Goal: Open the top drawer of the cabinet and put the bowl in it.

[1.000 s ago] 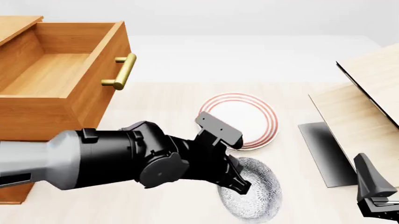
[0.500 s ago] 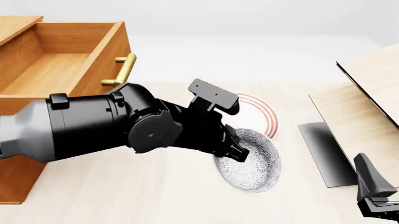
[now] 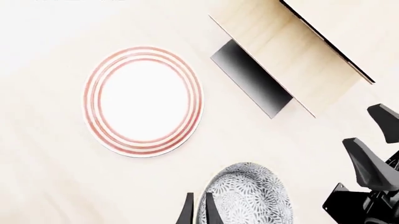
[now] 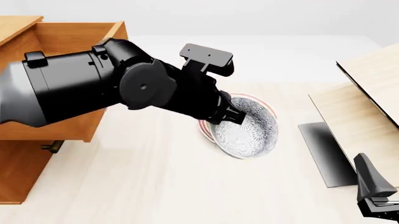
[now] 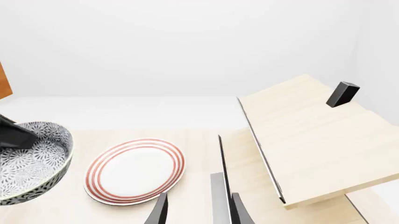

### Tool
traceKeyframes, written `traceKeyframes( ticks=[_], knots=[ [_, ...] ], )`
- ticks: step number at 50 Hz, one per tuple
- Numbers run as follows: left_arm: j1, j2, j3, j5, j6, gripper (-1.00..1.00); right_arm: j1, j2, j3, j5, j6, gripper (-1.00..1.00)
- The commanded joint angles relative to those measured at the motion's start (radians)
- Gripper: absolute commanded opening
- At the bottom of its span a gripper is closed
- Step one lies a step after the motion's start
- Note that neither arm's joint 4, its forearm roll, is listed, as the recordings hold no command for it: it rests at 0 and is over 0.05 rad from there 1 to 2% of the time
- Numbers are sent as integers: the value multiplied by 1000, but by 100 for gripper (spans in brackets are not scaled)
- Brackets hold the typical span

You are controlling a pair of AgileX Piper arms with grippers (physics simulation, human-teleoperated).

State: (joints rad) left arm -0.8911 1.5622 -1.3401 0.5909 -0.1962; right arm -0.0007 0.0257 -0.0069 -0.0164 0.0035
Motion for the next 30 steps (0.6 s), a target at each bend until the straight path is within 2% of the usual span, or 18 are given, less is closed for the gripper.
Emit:
traceKeyframes(
  ticks=[1,16,30],
  knots=[
    [23,11,-88,67,0,-100,0,-6,1,4,-1,100],
    [95,3,-120,108,-5,-100,0,-6,1,4,-1,100],
    [132,28,-244,181,-10,-100,0,-6,1,4,-1,100]
  ],
)
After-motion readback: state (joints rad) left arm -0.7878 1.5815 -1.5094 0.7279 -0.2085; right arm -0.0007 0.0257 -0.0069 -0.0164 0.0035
